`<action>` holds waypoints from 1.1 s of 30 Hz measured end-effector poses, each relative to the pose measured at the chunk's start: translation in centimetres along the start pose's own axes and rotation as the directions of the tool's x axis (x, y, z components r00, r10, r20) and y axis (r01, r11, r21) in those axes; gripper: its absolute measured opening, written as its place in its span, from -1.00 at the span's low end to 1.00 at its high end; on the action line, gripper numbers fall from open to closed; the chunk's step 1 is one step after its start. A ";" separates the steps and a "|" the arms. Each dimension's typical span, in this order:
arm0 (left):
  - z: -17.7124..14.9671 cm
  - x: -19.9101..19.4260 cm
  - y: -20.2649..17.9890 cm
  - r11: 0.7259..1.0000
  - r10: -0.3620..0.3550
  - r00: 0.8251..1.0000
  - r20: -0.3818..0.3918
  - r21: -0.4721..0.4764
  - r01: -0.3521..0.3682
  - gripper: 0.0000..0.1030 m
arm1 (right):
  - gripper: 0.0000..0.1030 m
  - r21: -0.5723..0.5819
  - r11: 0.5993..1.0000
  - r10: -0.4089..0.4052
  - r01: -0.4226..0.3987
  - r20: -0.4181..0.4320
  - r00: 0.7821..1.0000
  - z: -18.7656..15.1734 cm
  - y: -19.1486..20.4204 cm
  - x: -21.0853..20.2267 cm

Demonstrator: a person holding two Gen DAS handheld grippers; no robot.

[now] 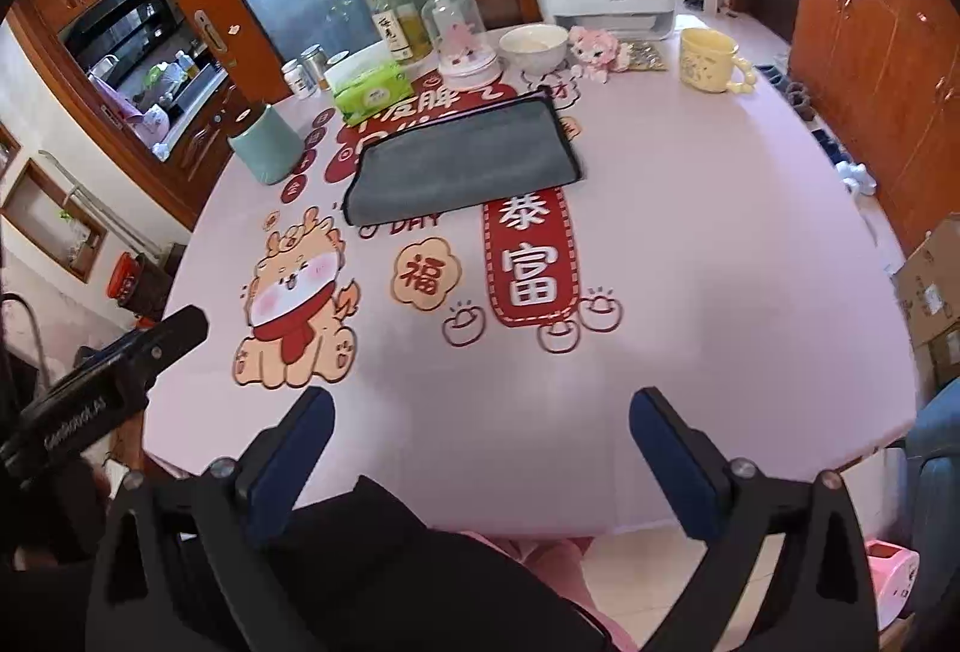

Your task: Fold towel

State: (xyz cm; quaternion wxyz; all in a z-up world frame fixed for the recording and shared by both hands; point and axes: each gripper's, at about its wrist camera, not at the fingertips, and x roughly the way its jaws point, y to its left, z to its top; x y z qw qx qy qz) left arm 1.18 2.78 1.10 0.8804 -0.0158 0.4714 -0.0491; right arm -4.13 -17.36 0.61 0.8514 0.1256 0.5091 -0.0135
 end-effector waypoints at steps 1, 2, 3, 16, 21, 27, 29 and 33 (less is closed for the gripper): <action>-0.2 -0.3 -0.3 1.000 0.018 1.000 0.011 0.005 -0.018 0.76 | 0.93 -0.004 1.000 -0.001 0.001 0.008 1.000 0.0 0.0 -0.1; -0.4 -0.5 -0.4 0.999 0.032 0.999 0.018 0.005 -0.032 0.76 | 0.93 -0.010 1.000 0.000 0.000 0.016 1.000 -0.1 0.0 -0.3; -0.5 -0.7 -0.6 0.999 0.054 0.998 0.025 0.004 -0.054 0.76 | 0.93 -0.017 1.000 -0.001 0.001 0.024 1.000 -0.1 0.1 -0.5; -0.8 -1.3 0.2 0.993 0.117 0.992 0.043 -0.041 -0.115 0.84 | 1.00 -0.081 0.996 -0.020 0.029 0.102 0.995 0.0 1.0 -1.6; -0.8 -1.5 0.3 0.992 0.124 0.991 0.052 -0.035 -0.123 0.99 | 1.00 -0.077 0.997 -0.017 0.026 0.115 0.993 0.1 1.0 -1.7; -0.5 -1.1 0.4 0.988 0.151 0.988 0.044 -0.031 -0.150 0.99 | 1.00 -0.086 0.996 -0.015 0.025 0.114 0.993 0.4 1.1 -1.5; -0.4 -0.9 0.3 0.987 0.159 0.987 0.040 -0.026 -0.158 0.99 | 1.00 -0.086 0.996 -0.015 0.025 0.112 0.994 0.5 1.2 -1.3; -0.4 -0.8 0.1 0.987 0.161 0.986 0.040 -0.027 -0.160 0.99 | 1.00 -0.091 0.996 -0.016 0.026 0.109 0.994 0.5 1.3 -1.2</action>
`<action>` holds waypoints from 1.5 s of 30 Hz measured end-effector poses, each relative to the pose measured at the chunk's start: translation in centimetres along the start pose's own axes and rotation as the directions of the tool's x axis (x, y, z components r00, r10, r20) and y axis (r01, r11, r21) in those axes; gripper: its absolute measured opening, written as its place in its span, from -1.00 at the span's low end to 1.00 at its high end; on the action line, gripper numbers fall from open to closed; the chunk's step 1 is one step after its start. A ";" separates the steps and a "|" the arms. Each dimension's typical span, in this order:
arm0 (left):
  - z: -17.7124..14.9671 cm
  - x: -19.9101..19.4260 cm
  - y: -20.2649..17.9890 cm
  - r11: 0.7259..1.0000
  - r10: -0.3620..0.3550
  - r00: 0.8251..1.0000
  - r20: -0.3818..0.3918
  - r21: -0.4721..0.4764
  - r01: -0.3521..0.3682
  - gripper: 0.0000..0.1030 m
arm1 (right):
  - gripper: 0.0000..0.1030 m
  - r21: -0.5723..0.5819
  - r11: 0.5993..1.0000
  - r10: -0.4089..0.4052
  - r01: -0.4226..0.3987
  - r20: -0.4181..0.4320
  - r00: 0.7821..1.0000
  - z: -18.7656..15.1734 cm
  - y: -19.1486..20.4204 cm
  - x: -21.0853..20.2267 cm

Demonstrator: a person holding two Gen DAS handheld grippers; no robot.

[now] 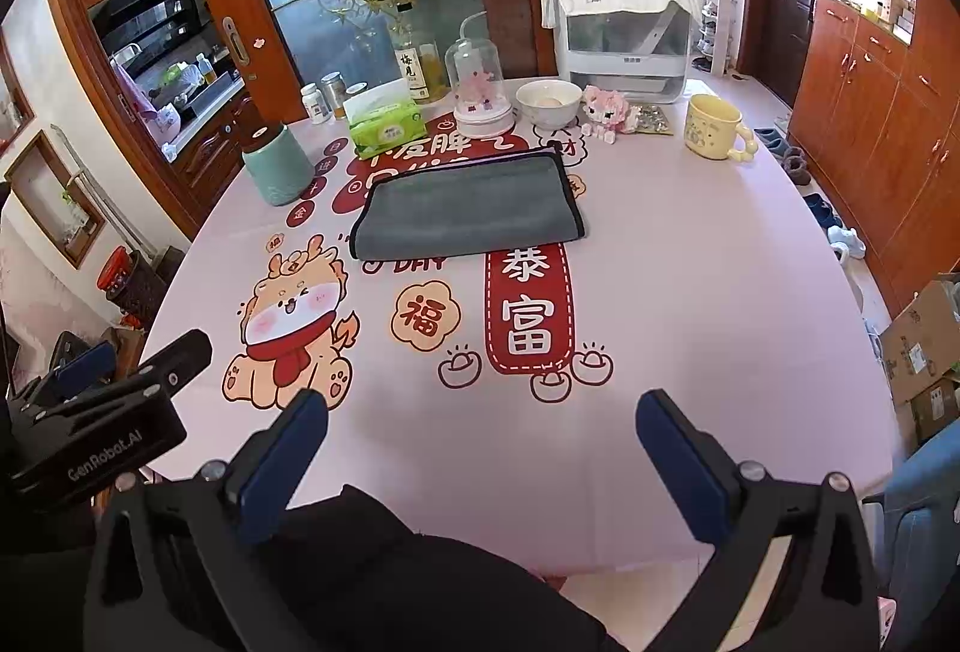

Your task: Fold towel

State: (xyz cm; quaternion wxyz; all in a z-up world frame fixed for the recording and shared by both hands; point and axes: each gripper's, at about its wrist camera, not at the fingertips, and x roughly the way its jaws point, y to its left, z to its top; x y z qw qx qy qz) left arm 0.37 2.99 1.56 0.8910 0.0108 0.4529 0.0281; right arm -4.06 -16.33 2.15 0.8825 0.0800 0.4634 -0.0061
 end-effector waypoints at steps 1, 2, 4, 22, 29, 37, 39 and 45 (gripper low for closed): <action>0.0 0.0 0.0 1.000 0.000 1.000 -0.002 -0.001 0.000 0.99 | 1.00 -0.002 1.000 0.000 0.000 -0.004 1.000 0.0 0.0 0.2; 0.0 0.0 0.0 1.000 -0.002 1.000 -0.003 0.000 0.002 0.99 | 1.00 -0.002 1.000 0.000 0.000 -0.006 1.000 0.0 0.0 0.3; 0.0 0.3 -0.2 1.000 0.001 1.000 -0.014 0.008 -0.001 0.99 | 1.00 -0.001 1.000 0.000 0.000 -0.009 1.000 0.0 0.0 0.5; 0.6 1.6 -1.1 1.000 -0.001 0.999 -0.034 0.030 0.002 0.99 | 1.00 0.001 1.000 0.005 -0.005 -0.039 0.999 0.8 -0.7 1.7; 1.4 2.0 -1.7 0.999 -0.003 1.000 -0.025 0.035 0.004 0.99 | 1.00 -0.001 1.000 0.004 -0.004 -0.040 0.999 1.2 -0.9 2.0; 1.7 2.3 -2.1 0.999 -0.006 1.000 -0.025 0.039 0.007 0.99 | 1.00 -0.007 1.000 0.007 -0.007 -0.044 0.999 1.6 -1.0 2.4; 1.7 2.3 -2.1 0.999 -0.006 1.000 -0.025 0.040 0.007 0.99 | 1.00 -0.008 1.000 0.007 -0.007 -0.043 0.999 1.6 -1.0 2.4; 1.7 2.3 -2.2 0.999 -0.005 1.000 -0.026 0.038 0.006 0.99 | 1.00 -0.006 1.000 0.006 -0.007 -0.046 0.999 1.6 -1.1 2.4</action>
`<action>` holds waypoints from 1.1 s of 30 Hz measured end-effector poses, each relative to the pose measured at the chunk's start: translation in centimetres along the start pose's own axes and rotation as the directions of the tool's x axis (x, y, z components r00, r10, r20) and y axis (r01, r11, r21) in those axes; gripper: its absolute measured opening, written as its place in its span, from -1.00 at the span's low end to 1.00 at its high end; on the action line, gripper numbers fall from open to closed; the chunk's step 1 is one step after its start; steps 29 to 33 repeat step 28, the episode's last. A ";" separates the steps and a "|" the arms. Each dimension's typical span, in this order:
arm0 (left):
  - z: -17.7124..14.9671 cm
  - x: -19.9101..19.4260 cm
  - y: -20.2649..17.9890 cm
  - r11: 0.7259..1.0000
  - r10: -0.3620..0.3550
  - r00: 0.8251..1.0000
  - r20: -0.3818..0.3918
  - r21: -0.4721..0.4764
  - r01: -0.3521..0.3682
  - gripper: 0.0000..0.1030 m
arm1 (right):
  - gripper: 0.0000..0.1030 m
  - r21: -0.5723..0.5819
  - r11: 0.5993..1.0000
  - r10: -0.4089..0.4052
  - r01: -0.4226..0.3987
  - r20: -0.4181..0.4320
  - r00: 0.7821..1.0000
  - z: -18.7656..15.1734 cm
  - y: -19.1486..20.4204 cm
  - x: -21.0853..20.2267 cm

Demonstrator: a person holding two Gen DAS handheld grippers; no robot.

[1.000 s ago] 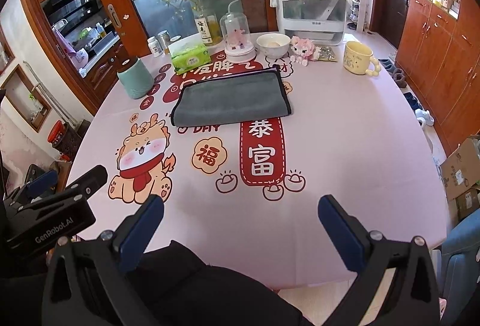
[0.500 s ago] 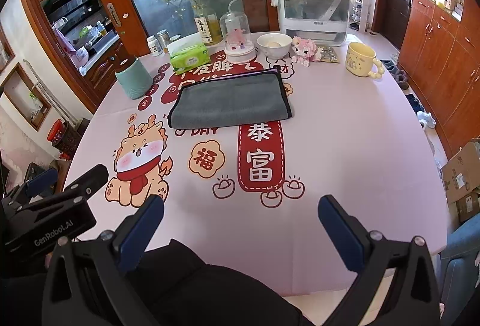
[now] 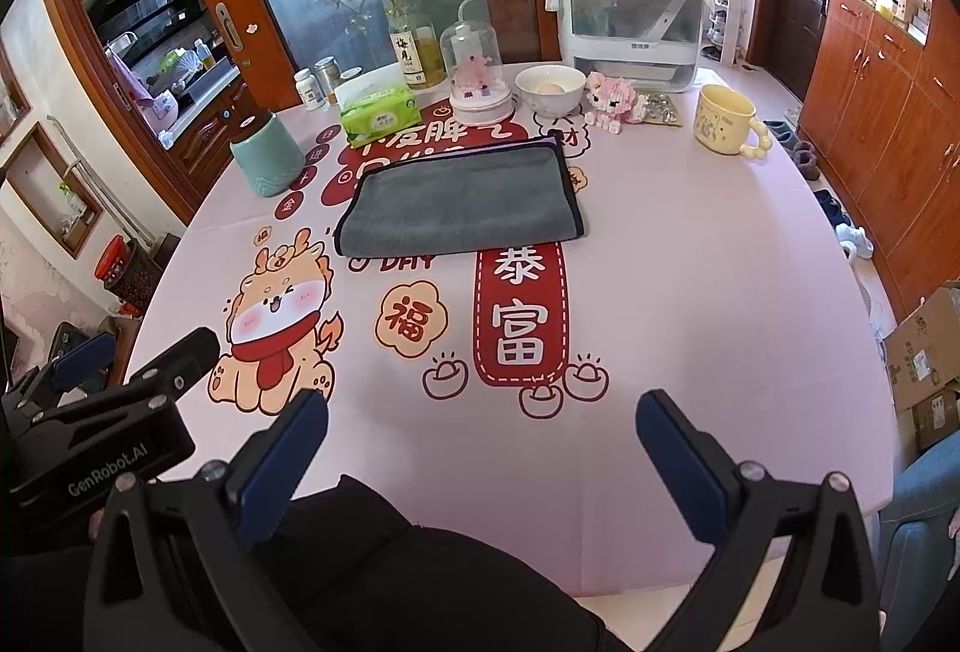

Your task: Fold towel

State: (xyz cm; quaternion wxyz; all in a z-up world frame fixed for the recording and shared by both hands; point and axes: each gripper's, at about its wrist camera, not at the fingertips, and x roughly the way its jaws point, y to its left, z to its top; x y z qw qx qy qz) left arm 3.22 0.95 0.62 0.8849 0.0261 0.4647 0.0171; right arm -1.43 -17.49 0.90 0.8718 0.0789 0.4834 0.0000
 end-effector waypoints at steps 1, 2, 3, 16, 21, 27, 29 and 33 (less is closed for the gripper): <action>0.0 0.1 0.0 1.000 -0.001 1.000 -0.001 0.000 0.001 0.99 | 1.00 0.000 1.000 0.000 0.000 0.001 1.000 -0.1 0.1 -0.1; 0.0 0.0 0.0 1.000 0.000 1.000 0.000 0.001 0.000 0.99 | 1.00 -0.001 1.000 0.000 0.000 0.001 1.000 0.0 0.0 0.0; 0.0 0.0 -0.1 1.000 0.000 1.000 0.000 0.001 0.000 0.99 | 1.00 -0.001 1.000 0.000 0.000 0.001 1.000 0.0 0.0 0.0; 0.0 0.1 -0.2 1.000 -0.002 1.000 -0.005 0.001 0.002 0.99 | 1.00 0.001 1.000 -0.001 0.001 -0.004 1.000 0.0 0.0 0.1; -0.8 0.4 -0.2 1.000 -0.014 1.000 -0.010 0.012 0.014 0.99 | 1.00 0.002 1.000 -0.008 0.008 -0.013 1.000 -0.3 0.0 0.7; -1.0 0.4 0.2 0.999 -0.028 1.000 -0.015 0.022 0.028 0.99 | 1.00 0.010 1.000 -0.017 0.017 -0.019 1.000 -0.7 0.1 0.3; -0.9 0.4 0.2 0.999 -0.030 0.999 -0.016 0.023 0.030 0.99 | 1.00 0.011 1.000 -0.016 0.017 -0.021 1.000 -0.7 0.1 0.2; -0.9 0.4 0.2 0.999 -0.030 0.999 -0.016 0.023 0.030 0.99 | 1.00 0.011 1.000 -0.016 0.017 -0.021 1.000 -0.7 0.1 0.2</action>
